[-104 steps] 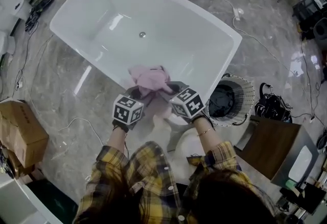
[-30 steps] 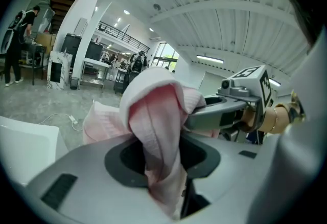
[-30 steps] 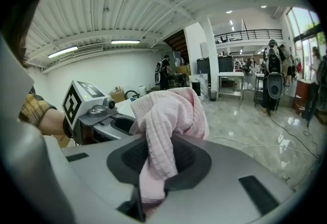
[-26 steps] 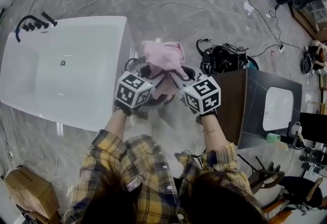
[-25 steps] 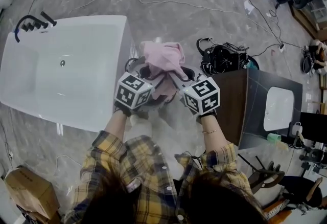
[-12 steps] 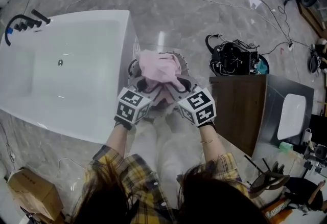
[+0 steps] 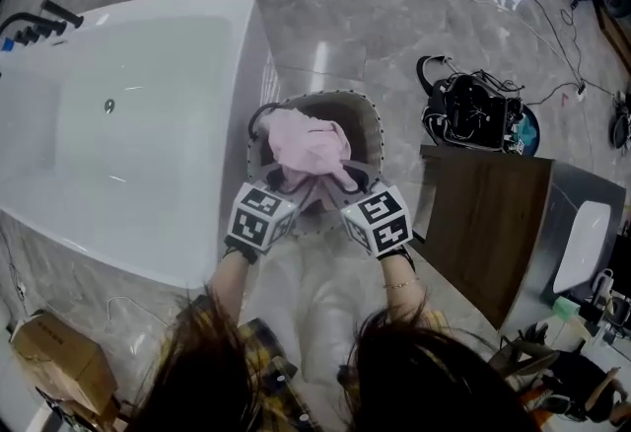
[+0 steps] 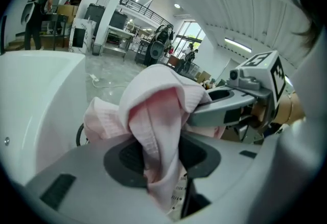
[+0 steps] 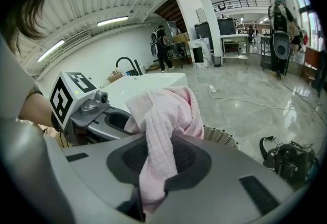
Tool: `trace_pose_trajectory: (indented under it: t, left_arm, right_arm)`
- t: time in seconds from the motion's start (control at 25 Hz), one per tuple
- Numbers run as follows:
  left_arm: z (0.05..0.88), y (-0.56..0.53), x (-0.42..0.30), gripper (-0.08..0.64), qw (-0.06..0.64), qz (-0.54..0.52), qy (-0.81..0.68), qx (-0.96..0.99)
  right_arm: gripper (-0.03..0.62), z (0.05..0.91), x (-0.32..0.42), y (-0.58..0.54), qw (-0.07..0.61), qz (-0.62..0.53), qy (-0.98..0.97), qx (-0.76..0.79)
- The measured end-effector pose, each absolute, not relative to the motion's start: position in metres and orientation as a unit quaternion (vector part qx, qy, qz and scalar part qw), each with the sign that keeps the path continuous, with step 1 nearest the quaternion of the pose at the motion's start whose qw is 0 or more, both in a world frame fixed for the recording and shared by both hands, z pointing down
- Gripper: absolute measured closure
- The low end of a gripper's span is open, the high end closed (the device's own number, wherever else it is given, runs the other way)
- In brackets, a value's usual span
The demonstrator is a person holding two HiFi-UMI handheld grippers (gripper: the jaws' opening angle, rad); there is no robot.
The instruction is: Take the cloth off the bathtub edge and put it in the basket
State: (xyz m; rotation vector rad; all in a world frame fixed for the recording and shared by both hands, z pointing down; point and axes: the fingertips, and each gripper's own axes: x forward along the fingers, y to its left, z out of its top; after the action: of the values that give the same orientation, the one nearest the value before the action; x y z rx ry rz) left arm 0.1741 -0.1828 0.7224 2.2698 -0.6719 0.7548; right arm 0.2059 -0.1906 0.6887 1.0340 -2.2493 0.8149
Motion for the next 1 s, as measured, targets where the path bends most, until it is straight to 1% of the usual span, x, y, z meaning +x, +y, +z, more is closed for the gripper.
trace_pose_trajectory:
  t: [0.44, 0.48, 0.52, 0.56, 0.64, 1.0]
  left_arm:
    - [0.814, -0.178, 0.180, 0.397, 0.365, 0.329, -0.250, 0.834]
    - [0.820, -0.179, 0.180, 0.402, 0.364, 0.332, -0.253, 0.833]
    - [0.825, -0.180, 0.181, 0.437, 0.362, 0.336, -0.254, 0.831]
    - [0.830, -0.181, 0.182, 0.445, 0.358, 0.342, -0.254, 0.831]
    - [0.843, -0.179, 0.187, 0.449, 0.355, 0.355, -0.252, 0.828]
    - [0.883, -0.179, 0.193, 0.454, 0.372, 0.386, -0.261, 0.803]
  right_arm:
    - [0.508, 0.782, 0.222, -0.188, 0.293, 0.351, -0.807, 0.374]
    - [0.508, 0.789, 0.224, -0.188, 0.292, 0.356, -0.804, 0.375]
    - [0.508, 0.795, 0.225, -0.188, 0.289, 0.363, -0.802, 0.376]
    - [0.508, 0.802, 0.226, -0.188, 0.285, 0.370, -0.800, 0.377]
    - [0.508, 0.814, 0.226, -0.186, 0.282, 0.382, -0.795, 0.377]
    - [0.505, 0.856, 0.237, -0.187, 0.313, 0.396, -0.777, 0.376]
